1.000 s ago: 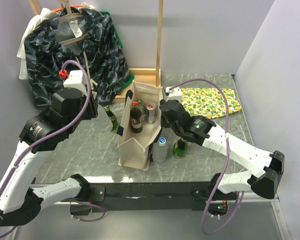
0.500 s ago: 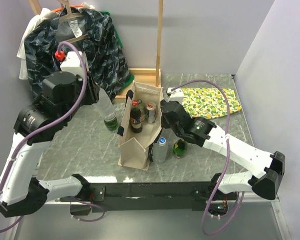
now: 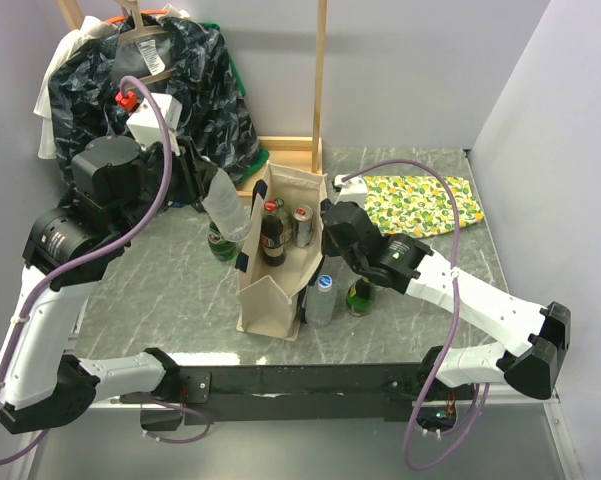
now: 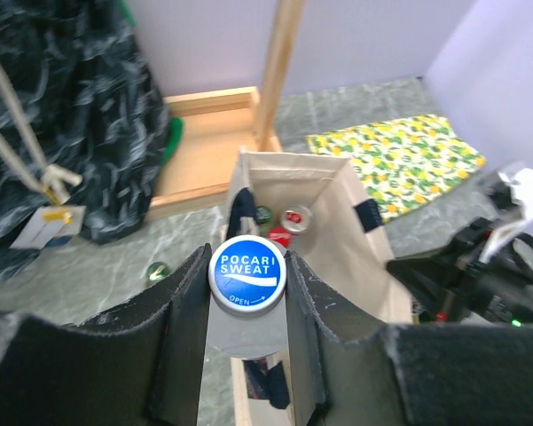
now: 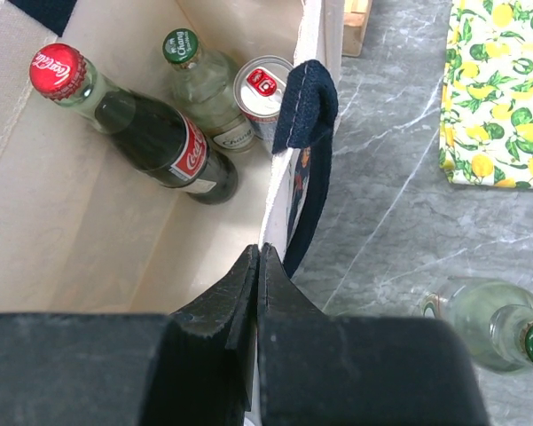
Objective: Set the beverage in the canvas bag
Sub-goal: Place the drink in the canvas bag.
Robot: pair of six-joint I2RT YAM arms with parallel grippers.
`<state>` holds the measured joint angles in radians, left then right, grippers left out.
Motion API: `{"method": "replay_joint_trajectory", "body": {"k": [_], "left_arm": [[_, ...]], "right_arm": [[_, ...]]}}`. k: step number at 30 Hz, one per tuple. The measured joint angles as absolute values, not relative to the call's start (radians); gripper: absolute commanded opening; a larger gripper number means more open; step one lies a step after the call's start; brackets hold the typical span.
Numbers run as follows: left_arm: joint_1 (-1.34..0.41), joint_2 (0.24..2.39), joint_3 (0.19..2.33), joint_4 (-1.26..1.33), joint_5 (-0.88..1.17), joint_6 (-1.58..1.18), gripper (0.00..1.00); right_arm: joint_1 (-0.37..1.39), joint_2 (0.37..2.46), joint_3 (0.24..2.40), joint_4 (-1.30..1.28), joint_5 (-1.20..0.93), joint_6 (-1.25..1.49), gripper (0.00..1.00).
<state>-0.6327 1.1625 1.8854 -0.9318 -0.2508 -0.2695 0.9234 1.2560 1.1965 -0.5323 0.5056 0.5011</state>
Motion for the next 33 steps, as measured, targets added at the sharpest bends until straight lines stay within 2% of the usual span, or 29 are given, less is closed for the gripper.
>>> {"method": "replay_joint_trajectory", "body": {"k": [12, 20, 33], "left_arm": [[-0.633, 1.216, 1.884, -0.825, -0.071, -0.266, 0.01], [-0.647, 1.299, 1.865, -0.762, -0.020, -0.267, 0.01], [-0.656, 1.355, 1.722, -0.673, 0.041, -0.294, 0.01]], "right_arm": [[0.923, 1.266, 1.196, -0.511, 0.500, 0.501, 0.00], [0.923, 1.285, 1.202, -0.495, 0.499, 0.500, 0.00], [0.925, 1.294, 1.221, -0.510, 0.497, 0.497, 0.00]]}}
